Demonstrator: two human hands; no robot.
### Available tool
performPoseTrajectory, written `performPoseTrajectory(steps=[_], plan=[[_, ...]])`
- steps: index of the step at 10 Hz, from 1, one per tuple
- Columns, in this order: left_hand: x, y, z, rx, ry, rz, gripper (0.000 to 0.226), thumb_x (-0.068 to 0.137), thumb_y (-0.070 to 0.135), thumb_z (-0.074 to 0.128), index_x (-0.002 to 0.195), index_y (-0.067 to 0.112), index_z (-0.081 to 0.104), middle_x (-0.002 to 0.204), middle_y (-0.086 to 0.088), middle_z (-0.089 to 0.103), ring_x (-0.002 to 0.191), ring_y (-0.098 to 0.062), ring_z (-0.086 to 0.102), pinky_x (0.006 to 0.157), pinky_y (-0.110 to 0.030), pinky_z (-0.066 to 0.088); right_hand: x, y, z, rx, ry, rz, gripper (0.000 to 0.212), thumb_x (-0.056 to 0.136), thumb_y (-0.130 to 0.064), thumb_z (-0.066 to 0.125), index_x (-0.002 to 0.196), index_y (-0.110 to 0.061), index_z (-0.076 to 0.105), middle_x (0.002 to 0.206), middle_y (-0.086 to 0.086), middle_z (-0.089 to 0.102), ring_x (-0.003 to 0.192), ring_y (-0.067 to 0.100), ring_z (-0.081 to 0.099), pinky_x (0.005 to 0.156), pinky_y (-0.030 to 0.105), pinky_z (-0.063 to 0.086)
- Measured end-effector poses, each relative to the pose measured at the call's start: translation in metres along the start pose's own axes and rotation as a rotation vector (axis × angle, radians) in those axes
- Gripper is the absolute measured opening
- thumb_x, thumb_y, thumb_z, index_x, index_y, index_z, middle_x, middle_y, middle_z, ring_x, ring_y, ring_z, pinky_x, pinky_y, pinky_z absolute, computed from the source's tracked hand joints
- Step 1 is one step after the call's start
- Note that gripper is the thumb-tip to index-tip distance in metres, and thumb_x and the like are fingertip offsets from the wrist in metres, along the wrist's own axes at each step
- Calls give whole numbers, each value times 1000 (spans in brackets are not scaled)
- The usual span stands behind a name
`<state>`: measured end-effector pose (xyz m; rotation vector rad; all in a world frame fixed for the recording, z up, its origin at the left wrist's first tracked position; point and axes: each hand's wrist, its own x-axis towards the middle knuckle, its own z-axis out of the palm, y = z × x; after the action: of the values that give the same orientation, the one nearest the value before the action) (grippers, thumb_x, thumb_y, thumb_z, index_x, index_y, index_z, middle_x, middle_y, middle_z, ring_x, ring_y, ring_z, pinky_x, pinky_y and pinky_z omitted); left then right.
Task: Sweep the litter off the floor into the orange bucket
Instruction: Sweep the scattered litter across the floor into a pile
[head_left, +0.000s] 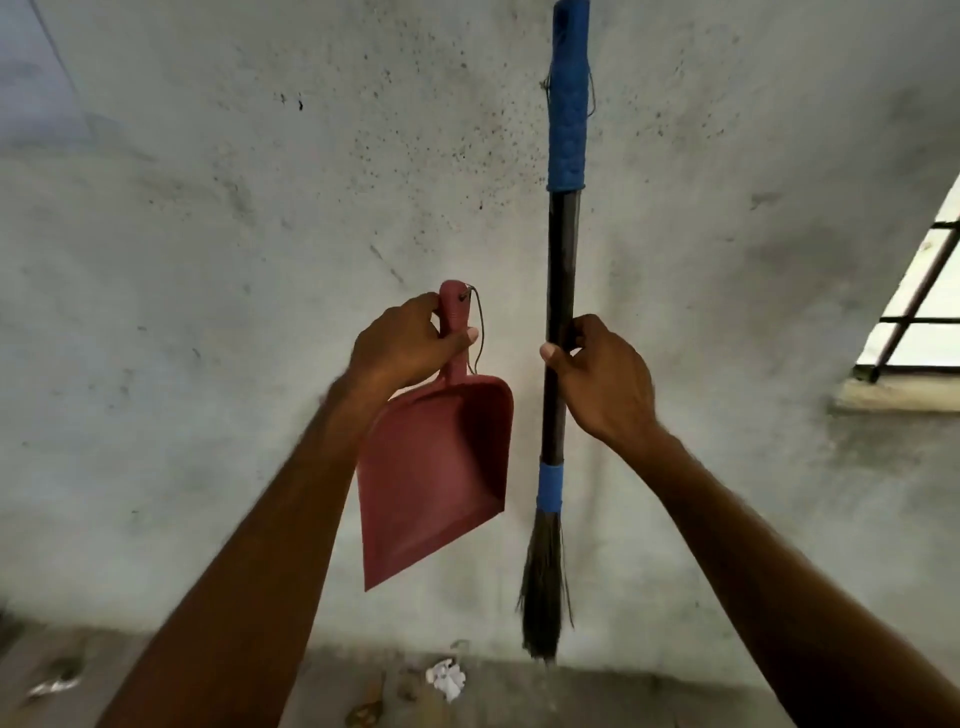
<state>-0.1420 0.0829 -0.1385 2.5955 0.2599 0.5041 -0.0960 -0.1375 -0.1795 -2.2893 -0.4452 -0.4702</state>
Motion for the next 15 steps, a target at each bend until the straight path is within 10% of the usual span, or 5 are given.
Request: performPoseTrajectory(steps=[4,9,11,13,15], plan=[[-178,-74,102,10,-130,-371,31,89,43,75,68,27,59,70,7,63,71,-18,60,61,-29,39,-167,81,96,112,-441,151,26,103,-26,59,120,-10,47,110,9,68,81,28,69,75,46,59],[-321,-177,161,-215,-225,-594,39,79,34,83,109,19,62,78,15,58,80,-13,56,60,-21,37,-358,127,200,212,-755,613,51,85,4,74,133,-7,62,117,8,68,99,24,65,81,28,47],[-371,-222,191,-236,-303,-590,36,75,25,84,107,18,70,87,8,70,84,-18,69,70,-28,51,-437,135,223,482,-695,1230,19,95,8,59,112,9,66,124,31,65,107,42,70,99,52,56],[-409,-252,227,-145,-479,-687,40,60,37,93,86,16,71,85,1,72,79,-19,67,71,-33,54,-493,144,224,608,-734,1424,24,103,-2,48,124,1,59,122,21,62,95,30,68,71,38,64],[-463,-265,256,-90,-592,-776,39,63,32,87,90,9,72,87,-8,74,82,-28,71,67,-33,55,-520,118,218,427,-874,1398,13,94,-1,64,84,-9,59,84,8,62,70,18,63,53,24,57]])
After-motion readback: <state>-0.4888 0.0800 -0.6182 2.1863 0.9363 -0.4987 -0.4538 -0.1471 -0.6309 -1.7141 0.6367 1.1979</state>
